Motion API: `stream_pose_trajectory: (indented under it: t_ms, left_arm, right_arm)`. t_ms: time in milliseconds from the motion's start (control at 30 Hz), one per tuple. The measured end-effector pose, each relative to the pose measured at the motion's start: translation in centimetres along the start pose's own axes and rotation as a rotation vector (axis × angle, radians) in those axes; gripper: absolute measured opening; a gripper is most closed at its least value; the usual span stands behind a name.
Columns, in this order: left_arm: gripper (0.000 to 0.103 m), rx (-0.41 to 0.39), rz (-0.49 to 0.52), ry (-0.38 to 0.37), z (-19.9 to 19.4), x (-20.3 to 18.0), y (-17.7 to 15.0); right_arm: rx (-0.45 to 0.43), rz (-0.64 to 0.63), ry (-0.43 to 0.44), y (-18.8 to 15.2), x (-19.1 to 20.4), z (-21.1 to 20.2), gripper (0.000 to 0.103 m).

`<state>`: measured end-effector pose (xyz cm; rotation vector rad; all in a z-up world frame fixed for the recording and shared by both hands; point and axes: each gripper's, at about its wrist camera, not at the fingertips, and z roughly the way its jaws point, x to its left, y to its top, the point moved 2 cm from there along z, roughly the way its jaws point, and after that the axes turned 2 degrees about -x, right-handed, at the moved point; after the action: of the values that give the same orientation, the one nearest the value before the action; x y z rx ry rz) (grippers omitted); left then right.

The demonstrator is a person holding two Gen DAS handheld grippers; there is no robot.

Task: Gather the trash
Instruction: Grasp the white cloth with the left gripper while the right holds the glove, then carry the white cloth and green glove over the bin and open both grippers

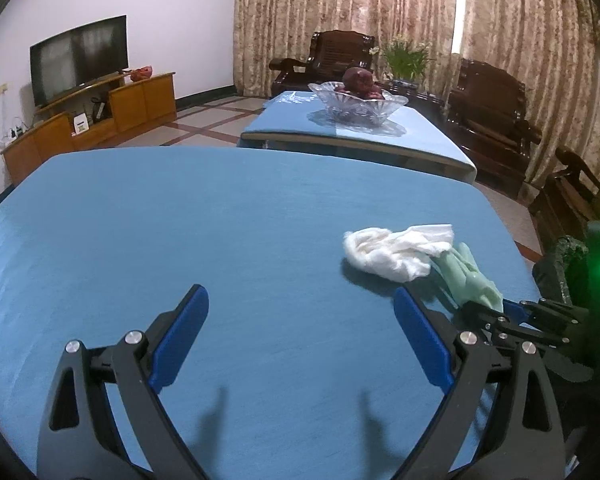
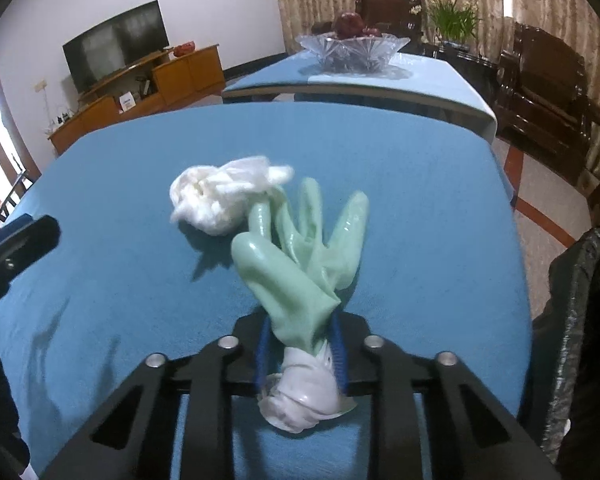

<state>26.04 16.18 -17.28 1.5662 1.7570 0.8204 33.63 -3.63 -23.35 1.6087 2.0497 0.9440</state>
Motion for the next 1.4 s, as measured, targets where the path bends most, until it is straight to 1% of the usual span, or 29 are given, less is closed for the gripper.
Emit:
stream_pose_trajectory:
  t_ms: [100,200,400,567,733,767,800,833,900,1000,1167,1400]
  left_arm:
    - [0.091,0.004,0.0,-0.022,0.6,-1.0,0.3]
    - [0.091,0.003,0.014,-0.04,1.6,-2.4,0.7]
    - [0.091,0.018,0.054,-0.074,4.3,-5.1,1.7]
    - [0.091,0.06,0.06,-0.086,7.4,-6.6,2.1]
    - [0.091,0.136,0.05,-0.094,10.7,-7.3,1.8]
    - [0.086,0.146,0.048,-0.096,11.0,-7.4,1.6]
    - [0.069,0.16,0.045,-0.102,11.4,-7.5,1.4]
    - [0.066,0.175,0.045,-0.098,11.7,-7.6,1.3]
    - [0.056,0.166,0.039,-0.094,11.6,-7.6,1.2]
    - [0.045,0.149,0.039,-0.096,11.0,-7.6,1.5]
    - [0.04,0.098,0.026,-0.105,8.6,-7.4,2.4]
    - [0.039,0.025,0.044,-0.104,3.4,-7.8,3.5]
  right_arm:
    - [-0.02,-0.01,-0.034,0.0,-0.5,-1.1,0.022]
    - [-0.045,0.03,-0.058,0.3,-1.8,-2.0,0.022]
    - [-0.088,0.057,-0.058,1.5,-3.6,-2.7,0.022]
    - [-0.105,0.056,-0.05,2.0,-4.2,-2.7,0.022]
    - [-0.108,0.064,-0.046,1.9,-4.9,-2.7,0.022]
    - [-0.109,0.064,-0.045,1.8,-5.0,-2.7,0.022]
    - [-0.107,0.063,-0.046,1.8,-4.9,-2.7,0.022]
    - [-0.107,0.062,-0.047,1.8,-5.0,-2.7,0.022]
    - [-0.107,0.059,-0.046,1.8,-5.0,-2.7,0.022]
    - [-0.111,0.053,-0.044,1.6,-5.2,-3.0,0.022]
    - [-0.138,0.049,-0.033,1.5,-4.7,-4.5,0.022]
    - [-0.181,0.047,-0.024,1.8,-4.2,-7.7,0.022]
